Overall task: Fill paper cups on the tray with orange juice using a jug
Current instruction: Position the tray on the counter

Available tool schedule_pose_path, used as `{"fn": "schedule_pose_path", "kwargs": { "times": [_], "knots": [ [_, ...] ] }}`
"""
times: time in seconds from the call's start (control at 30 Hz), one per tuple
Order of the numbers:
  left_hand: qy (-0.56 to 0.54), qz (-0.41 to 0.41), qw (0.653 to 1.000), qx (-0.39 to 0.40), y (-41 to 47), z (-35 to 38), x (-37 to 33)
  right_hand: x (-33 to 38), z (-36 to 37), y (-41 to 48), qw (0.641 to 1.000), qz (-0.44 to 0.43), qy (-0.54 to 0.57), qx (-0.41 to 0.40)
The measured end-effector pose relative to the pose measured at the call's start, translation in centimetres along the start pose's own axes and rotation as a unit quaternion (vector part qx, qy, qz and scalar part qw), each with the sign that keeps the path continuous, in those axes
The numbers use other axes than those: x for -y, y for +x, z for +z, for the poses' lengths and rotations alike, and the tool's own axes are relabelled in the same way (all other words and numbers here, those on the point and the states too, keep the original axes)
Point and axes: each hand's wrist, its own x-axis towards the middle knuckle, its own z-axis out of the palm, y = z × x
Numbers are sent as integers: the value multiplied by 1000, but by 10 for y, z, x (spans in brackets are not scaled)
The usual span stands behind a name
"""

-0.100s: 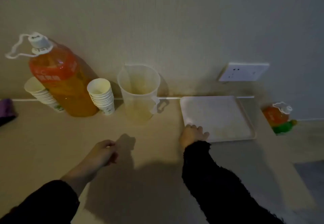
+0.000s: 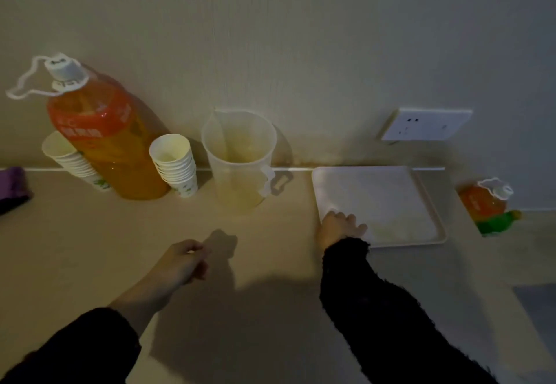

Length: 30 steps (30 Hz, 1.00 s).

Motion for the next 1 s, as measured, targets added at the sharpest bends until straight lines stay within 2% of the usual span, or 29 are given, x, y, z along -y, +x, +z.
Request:
{"fn": "schedule_pose_path", "kwargs": {
  "times": [0.17, 0.33, 0.43, 0.6, 0.73, 0.83, 0.93, 1.0],
  "knots": [
    [33, 8, 999, 9, 7, 10, -13, -2, 2, 21, 999, 6, -4, 42],
    [46, 38, 998, 28, 9, 22, -19, 1, 3, 26, 987, -31, -112, 109],
    [58, 49, 996, 40, 7, 29, -21, 1, 4, 15, 982, -75, -155, 72],
    [64, 56, 994, 65, 3, 45, -19, 10, 23, -17, 985, -118, -121, 28],
    [82, 35, 992, 91, 9, 61, -6, 26, 44, -43, 972, -150, -171, 56],
    [85, -9, 990, 114, 17, 72, 5, 38, 55, -60, 969, -191, -139, 75],
    [59, -48, 989, 128, 21, 83, 15, 49, 55, -82, 961, -246, -116, 50],
    [23, -65, 988, 136, 23, 85, 20, 61, 63, -93, 955, -269, -96, 84]
  ]
}}
